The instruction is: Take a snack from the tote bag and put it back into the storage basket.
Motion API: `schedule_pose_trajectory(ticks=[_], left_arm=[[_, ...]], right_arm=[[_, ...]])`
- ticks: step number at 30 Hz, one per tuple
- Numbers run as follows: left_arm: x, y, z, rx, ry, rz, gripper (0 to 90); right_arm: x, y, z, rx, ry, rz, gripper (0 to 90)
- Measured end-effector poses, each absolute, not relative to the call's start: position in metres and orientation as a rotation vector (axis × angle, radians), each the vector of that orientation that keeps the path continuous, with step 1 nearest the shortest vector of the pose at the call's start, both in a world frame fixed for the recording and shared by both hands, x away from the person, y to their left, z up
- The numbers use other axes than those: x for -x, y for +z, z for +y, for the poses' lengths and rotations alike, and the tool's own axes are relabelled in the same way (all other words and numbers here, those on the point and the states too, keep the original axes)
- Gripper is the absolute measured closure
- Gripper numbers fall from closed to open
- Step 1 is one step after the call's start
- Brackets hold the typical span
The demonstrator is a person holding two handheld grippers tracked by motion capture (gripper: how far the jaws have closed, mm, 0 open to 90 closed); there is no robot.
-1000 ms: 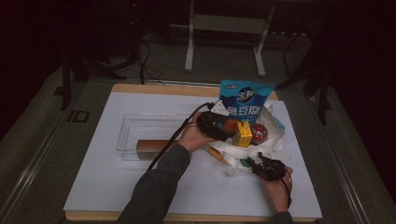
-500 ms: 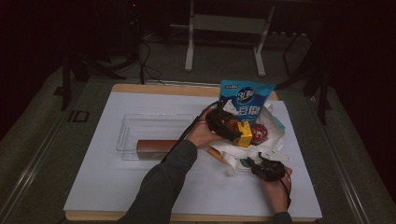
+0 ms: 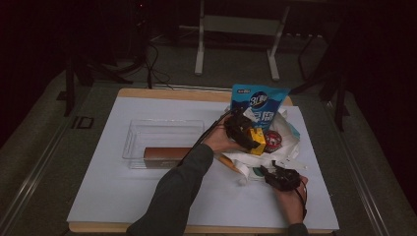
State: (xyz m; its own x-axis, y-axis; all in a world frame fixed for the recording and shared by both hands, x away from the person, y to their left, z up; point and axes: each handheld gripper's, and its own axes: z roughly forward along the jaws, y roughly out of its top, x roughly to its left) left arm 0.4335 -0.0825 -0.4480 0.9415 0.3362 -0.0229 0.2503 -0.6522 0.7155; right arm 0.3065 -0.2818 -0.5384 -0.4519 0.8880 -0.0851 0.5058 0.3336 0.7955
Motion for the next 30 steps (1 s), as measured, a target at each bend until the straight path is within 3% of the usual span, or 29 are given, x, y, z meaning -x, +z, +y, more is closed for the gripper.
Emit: schedule_pose_trajectory(ticks=[14,21,25,30], left_arm=[[-0.430,-0.462,-0.102,-2.367,0.192,0.391,16.8],[-0.421,-0.469,-0.109,-2.395,0.326,0.367,22.1],[-0.422,-0.468,-0.101,-2.375,0.272,0.390,27.2],[-0.422,-0.469,-0.101,-2.369,0.272,0.391,27.3]], right_arm=[[-0.306,-0.538,-0.282,-1.216,0.970,2.086,47.9],[-0.307,-0.538,-0.282,-1.221,0.974,2.087,47.9],[-0.307,-0.538,-0.282,-1.221,0.975,2.087,47.8],[-0.307,-0.539,-0.282,-1.217,0.973,2.088,47.8]])
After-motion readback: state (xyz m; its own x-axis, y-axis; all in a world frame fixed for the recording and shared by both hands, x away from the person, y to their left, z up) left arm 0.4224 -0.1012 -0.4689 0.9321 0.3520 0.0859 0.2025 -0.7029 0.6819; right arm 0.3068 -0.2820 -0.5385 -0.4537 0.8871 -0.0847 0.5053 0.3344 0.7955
